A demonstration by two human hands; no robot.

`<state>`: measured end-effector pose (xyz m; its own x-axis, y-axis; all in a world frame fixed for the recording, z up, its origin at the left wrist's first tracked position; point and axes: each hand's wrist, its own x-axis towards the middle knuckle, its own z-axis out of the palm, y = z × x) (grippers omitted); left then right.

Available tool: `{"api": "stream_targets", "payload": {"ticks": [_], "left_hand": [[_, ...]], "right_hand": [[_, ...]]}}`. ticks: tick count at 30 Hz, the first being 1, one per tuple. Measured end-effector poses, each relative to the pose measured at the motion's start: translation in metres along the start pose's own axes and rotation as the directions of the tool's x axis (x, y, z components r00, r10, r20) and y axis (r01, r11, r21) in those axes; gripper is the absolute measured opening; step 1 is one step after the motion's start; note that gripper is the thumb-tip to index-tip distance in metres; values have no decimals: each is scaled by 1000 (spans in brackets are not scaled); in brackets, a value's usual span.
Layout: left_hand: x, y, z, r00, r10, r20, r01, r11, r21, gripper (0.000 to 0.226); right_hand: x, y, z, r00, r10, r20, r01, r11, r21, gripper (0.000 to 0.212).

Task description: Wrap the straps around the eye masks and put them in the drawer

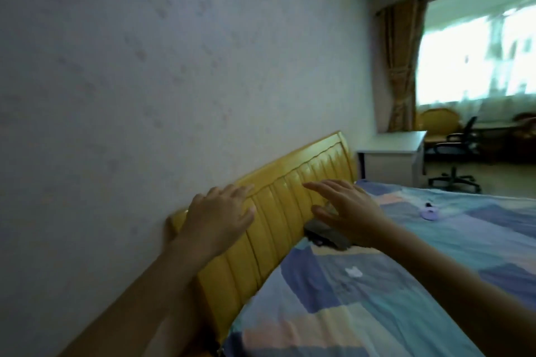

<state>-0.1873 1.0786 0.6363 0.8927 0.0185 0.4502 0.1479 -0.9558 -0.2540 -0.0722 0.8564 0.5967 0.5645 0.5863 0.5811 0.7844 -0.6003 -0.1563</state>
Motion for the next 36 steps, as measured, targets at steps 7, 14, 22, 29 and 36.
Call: {"api": "stream_targets", "payload": {"ticks": [7, 14, 22, 29, 36], "left_hand": [[-11, 127, -39, 955, 278, -104, -294, 933, -207, 67], [-48, 310, -128, 800, 516, -305, -595, 749, -293, 57], [-114, 549, -212, 661, 604, -445, -749, 564, -348, 59], [-130, 727, -259, 595, 696, -401, -803, 509, -310, 60], [-106, 905, -268, 587, 741, -326, -807, 501, -314, 59]], "right_hand": [[-138, 14, -118, 959, 274, -72, -283, 944, -168, 54], [-328, 38, -263, 869, 448, -209, -492, 826, -274, 58], [-542, 69, -421, 756, 575, -312, -655, 661, -367, 54], [-664, 120, -535, 702, 646, -300, -694, 524, -495, 56], [-762, 241, -605, 691, 680, -246, -685, 506, -525, 59]]}}
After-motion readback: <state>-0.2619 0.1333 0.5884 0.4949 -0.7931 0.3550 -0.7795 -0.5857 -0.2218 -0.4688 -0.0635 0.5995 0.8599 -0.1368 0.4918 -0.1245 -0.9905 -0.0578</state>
